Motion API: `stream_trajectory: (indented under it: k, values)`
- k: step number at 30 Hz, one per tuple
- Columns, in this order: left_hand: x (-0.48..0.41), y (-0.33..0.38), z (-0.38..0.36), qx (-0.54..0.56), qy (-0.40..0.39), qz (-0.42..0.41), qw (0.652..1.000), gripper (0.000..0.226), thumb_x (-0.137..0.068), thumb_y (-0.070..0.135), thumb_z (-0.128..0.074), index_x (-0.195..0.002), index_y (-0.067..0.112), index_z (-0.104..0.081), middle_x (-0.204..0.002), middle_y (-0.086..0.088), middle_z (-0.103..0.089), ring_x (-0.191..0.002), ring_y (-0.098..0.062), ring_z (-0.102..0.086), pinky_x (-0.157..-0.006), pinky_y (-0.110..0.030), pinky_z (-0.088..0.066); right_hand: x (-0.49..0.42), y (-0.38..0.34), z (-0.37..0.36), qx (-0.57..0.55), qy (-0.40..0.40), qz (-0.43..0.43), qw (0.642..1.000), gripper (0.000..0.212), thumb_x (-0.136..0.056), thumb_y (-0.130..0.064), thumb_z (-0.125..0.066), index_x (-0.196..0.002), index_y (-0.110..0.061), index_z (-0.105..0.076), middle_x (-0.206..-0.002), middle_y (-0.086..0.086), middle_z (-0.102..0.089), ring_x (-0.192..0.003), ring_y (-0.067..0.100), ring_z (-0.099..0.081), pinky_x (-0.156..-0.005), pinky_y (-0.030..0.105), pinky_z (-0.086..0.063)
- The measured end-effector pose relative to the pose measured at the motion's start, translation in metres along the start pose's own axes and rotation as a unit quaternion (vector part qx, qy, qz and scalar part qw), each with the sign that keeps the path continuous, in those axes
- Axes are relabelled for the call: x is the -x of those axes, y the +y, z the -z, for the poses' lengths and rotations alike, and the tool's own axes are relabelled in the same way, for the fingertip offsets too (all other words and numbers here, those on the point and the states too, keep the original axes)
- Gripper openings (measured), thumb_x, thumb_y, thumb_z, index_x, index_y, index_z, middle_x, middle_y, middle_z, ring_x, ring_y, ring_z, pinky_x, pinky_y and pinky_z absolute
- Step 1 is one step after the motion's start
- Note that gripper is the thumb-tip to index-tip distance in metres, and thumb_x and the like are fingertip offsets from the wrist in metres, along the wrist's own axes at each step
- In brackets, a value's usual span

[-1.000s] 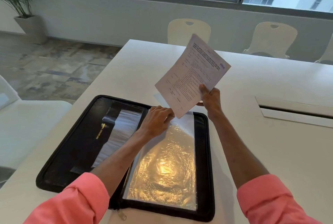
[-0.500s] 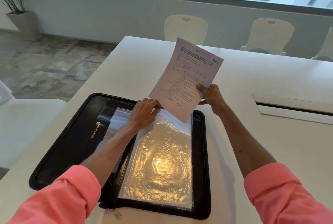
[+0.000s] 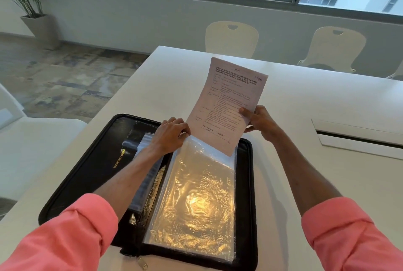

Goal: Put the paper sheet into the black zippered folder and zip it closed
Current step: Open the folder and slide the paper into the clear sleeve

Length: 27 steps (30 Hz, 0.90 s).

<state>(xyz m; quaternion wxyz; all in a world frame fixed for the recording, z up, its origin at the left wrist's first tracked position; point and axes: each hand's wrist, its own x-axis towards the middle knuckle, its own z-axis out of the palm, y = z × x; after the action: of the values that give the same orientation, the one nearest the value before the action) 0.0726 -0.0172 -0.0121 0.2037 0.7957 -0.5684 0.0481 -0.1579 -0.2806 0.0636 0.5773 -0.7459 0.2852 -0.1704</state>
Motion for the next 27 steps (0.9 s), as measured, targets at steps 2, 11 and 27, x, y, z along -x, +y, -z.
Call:
stream_trajectory:
  k: [2,11,27]
  values:
    - [0.0,-0.005,0.003,-0.009,-0.006,-0.001,1.0,0.012,-0.104,0.028,-0.064,-0.11,0.026,-0.074,-0.118,0.007,-0.069,-0.11,-0.018,-0.06,-0.098,-0.04,-0.05,-0.002,0.0,0.001,0.0,-0.006,-0.001,1.0,0.022,-0.11,-0.025,-0.064,-0.128,-0.015,-0.072,-0.11,0.01,-0.083,-0.097,0.024,-0.083,-0.069,0.041,-0.069]
    - [0.001,-0.012,0.004,-0.044,-0.02,-0.034,0.998,0.014,-0.102,0.028,-0.069,-0.117,0.028,-0.067,-0.125,0.002,-0.06,-0.113,-0.018,-0.057,-0.098,-0.038,-0.047,-0.012,0.007,0.002,-0.002,-0.006,-0.017,1.0,0.026,-0.11,-0.022,-0.064,-0.132,-0.011,-0.072,-0.109,0.008,-0.084,-0.099,0.027,-0.082,-0.067,0.037,-0.068]
    - [-0.005,-0.027,0.011,-0.028,-0.052,-0.024,0.998,0.016,-0.109,0.029,-0.059,-0.121,0.021,-0.064,-0.126,0.0,-0.06,-0.112,-0.02,-0.058,-0.102,-0.044,-0.05,-0.024,0.0,0.007,0.01,-0.09,0.006,0.996,0.031,-0.109,-0.024,-0.066,-0.137,-0.009,-0.07,-0.116,0.01,-0.083,-0.104,0.029,-0.081,-0.074,0.039,-0.069]
